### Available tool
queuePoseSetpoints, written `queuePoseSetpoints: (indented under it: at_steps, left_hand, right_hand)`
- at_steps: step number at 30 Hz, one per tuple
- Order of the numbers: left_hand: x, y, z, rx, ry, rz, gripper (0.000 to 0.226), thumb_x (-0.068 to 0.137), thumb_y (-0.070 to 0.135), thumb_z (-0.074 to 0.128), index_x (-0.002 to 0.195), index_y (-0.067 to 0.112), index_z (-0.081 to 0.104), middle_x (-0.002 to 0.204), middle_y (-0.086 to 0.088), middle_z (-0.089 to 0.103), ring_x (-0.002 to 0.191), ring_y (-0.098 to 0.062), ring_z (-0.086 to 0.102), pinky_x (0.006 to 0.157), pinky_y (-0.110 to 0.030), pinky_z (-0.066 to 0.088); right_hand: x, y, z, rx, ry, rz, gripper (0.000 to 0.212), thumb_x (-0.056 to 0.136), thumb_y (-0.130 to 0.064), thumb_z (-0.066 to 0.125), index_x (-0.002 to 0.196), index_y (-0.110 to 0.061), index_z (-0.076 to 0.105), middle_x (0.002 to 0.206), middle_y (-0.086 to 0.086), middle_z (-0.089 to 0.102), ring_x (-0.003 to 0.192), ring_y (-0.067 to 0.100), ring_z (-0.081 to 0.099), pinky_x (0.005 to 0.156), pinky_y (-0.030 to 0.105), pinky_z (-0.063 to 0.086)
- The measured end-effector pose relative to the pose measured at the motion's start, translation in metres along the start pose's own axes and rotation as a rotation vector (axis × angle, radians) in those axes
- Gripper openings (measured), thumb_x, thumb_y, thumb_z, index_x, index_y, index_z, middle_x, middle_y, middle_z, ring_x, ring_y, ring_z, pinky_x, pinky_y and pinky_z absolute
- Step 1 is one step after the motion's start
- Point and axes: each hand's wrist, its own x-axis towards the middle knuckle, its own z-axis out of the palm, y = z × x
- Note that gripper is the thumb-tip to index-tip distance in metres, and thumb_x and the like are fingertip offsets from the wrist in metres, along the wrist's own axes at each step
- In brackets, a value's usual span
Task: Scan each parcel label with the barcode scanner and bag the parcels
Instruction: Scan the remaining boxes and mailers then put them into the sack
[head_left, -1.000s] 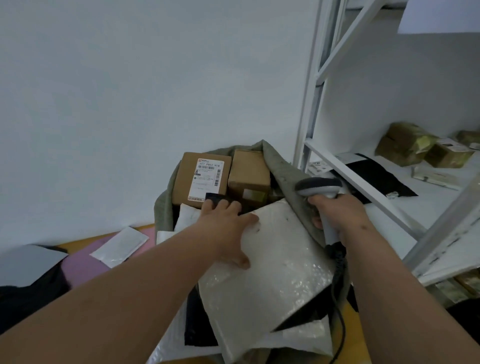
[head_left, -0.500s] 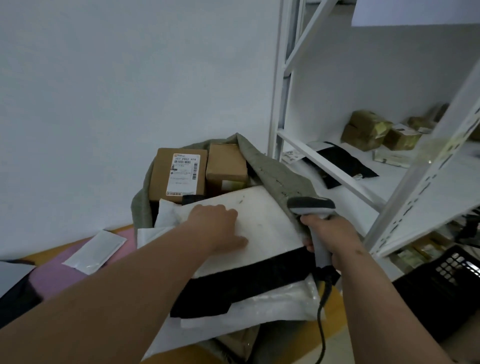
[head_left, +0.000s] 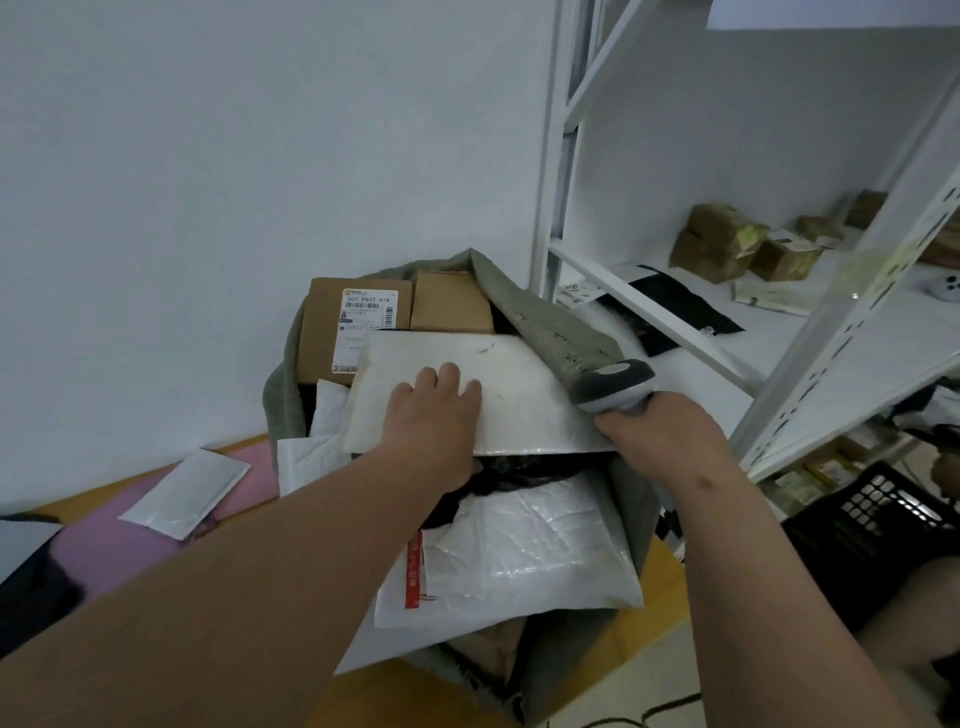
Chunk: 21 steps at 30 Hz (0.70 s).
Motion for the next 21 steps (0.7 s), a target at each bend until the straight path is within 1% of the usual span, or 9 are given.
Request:
queuePoseSetpoints:
  at_steps: [3,4,7,10,12,14,16,19,21]
  left_hand:
    - [0.000,0.005,0.008,-0.069,0.024,0.016,0.076,0.080,0.037,0.072,0.140,0.022,0.027,0.119,-0.006,0.042,0.104,-0.024,0.045,0.073,-0.033,0.035]
    - [-0.002,0.008,0.010,-0.092,0.023,0.033,0.071,0.081,0.037,0.070,0.136,0.022,0.028,0.115,-0.006,0.044,0.100,-0.024,0.046,0.071,-0.033,0.036]
    - [-0.008,0.014,0.006,-0.132,-0.112,0.113,0.062,0.086,0.061,0.054,0.131,0.025,0.034,0.119,-0.008,0.045,0.105,-0.029,0.047,0.083,-0.038,0.040]
    - [-0.015,0.022,0.005,-0.072,-0.331,0.156,0.091,0.069,0.085,0.050,0.138,0.028,0.033,0.138,-0.011,0.036,0.123,-0.036,0.039,0.098,-0.046,0.036]
    - [-0.019,0.026,0.010,0.019,-0.392,0.170,0.112,0.061,0.086,0.058,0.148,0.026,0.021,0.158,-0.015,0.011,0.139,-0.046,0.019,0.110,-0.053,0.024]
    - [-0.020,0.027,0.016,0.060,-0.368,0.163,0.118,0.063,0.081,0.063,0.153,0.024,0.011,0.162,-0.013,-0.005,0.143,-0.050,0.004,0.115,-0.055,0.015]
    - [-0.018,0.027,0.020,0.048,-0.304,0.162,0.112,0.067,0.078,0.063,0.153,0.025,0.012,0.163,-0.009,-0.005,0.143,-0.048,0.004,0.116,-0.055,0.015]
    - [-0.012,0.026,0.024,-0.040,-0.182,0.165,0.093,0.072,0.075,0.061,0.145,0.026,0.031,0.155,-0.006,0.013,0.138,-0.037,0.017,0.113,-0.052,0.023]
    - [-0.008,0.027,0.024,-0.082,-0.099,0.151,0.078,0.076,0.074,0.055,0.136,0.026,0.042,0.142,-0.005,0.026,0.128,-0.030,0.026,0.106,-0.048,0.031]
  right_hand:
    - [-0.005,-0.007,0.003,0.012,0.033,-0.042,0.029,0.091,-0.038,0.056,0.071,-0.018,0.055,0.075,0.003,0.060,0.071,0.021,0.056,0.057,0.029,0.037]
    - [-0.006,-0.008,0.007,0.004,0.034,-0.049,0.028,0.091,-0.039,0.056,0.071,-0.019,0.055,0.075,0.003,0.060,0.073,0.022,0.057,0.059,0.030,0.038]
    - [-0.010,-0.003,0.026,-0.035,-0.018,-0.050,0.027,0.089,-0.039,0.057,0.075,-0.017,0.060,0.075,0.002,0.062,0.077,0.024,0.061,0.063,0.030,0.042]
    - [-0.010,0.007,0.047,-0.004,-0.083,-0.054,0.025,0.090,-0.038,0.060,0.078,-0.016,0.062,0.080,0.005,0.065,0.079,0.024,0.063,0.065,0.030,0.044]
    - [-0.011,0.013,0.054,0.042,-0.094,-0.079,0.020,0.090,-0.037,0.061,0.085,-0.017,0.062,0.090,0.007,0.067,0.085,0.025,0.064,0.069,0.029,0.043]
    - [-0.014,0.021,0.056,0.080,-0.053,-0.118,0.021,0.090,-0.038,0.062,0.094,-0.018,0.064,0.097,0.008,0.067,0.090,0.025,0.064,0.071,0.029,0.044]
    - [-0.019,0.029,0.058,0.107,0.019,-0.157,0.021,0.088,-0.042,0.061,0.089,-0.021,0.063,0.095,0.004,0.065,0.091,0.026,0.062,0.073,0.029,0.044]
    - [-0.028,0.047,0.064,0.029,0.132,-0.231,0.033,0.082,-0.050,0.051,0.088,-0.021,0.066,0.092,0.000,0.062,0.099,0.029,0.054,0.084,0.030,0.036]
    - [-0.033,0.059,0.068,0.007,0.162,-0.196,0.048,0.081,-0.056,0.047,0.108,-0.023,0.070,0.112,0.001,0.064,0.115,0.032,0.050,0.094,0.031,0.033]
